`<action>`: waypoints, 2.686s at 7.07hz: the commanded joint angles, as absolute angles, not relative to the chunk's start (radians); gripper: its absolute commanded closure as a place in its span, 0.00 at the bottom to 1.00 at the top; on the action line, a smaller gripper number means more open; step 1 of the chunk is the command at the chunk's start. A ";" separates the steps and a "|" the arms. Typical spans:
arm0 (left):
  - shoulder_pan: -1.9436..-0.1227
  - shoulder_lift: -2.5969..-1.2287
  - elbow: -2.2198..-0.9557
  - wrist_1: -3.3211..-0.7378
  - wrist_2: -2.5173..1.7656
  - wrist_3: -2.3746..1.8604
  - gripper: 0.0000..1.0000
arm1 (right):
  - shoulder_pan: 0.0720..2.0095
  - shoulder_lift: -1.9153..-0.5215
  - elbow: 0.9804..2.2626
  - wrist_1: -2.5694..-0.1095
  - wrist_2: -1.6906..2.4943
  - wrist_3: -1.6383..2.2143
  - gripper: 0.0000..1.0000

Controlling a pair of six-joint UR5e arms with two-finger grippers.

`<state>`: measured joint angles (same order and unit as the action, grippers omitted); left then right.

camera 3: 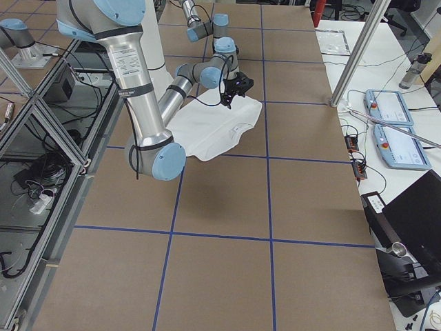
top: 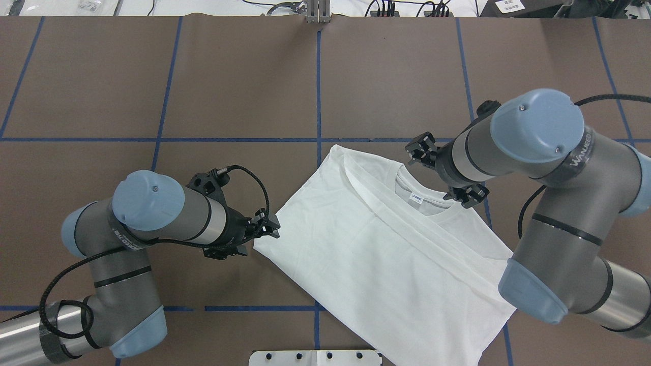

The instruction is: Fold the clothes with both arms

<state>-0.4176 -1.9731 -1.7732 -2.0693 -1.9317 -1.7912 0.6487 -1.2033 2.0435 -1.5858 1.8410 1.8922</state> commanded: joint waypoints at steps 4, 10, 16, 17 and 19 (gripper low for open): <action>-0.402 -1.991 -1.727 -2.066 -1.896 -1.763 1.00 | 0.675 -1.204 1.977 -1.585 1.827 1.832 0.00; -0.656 -2.226 -1.381 -2.154 -1.787 -1.436 1.00 | 0.670 -1.203 1.960 -1.585 1.829 1.839 0.00; -0.799 -2.539 -0.903 -2.402 -1.795 -1.427 0.40 | 0.550 -1.192 1.944 -1.500 1.738 1.839 0.00; -0.805 -2.483 -1.008 -2.395 -1.807 -1.425 0.38 | 0.488 -1.189 1.942 -1.506 1.676 1.826 0.00; -0.866 -2.332 -1.205 -2.405 -1.944 -1.424 0.36 | 0.343 -1.173 1.928 -1.526 1.591 1.722 0.00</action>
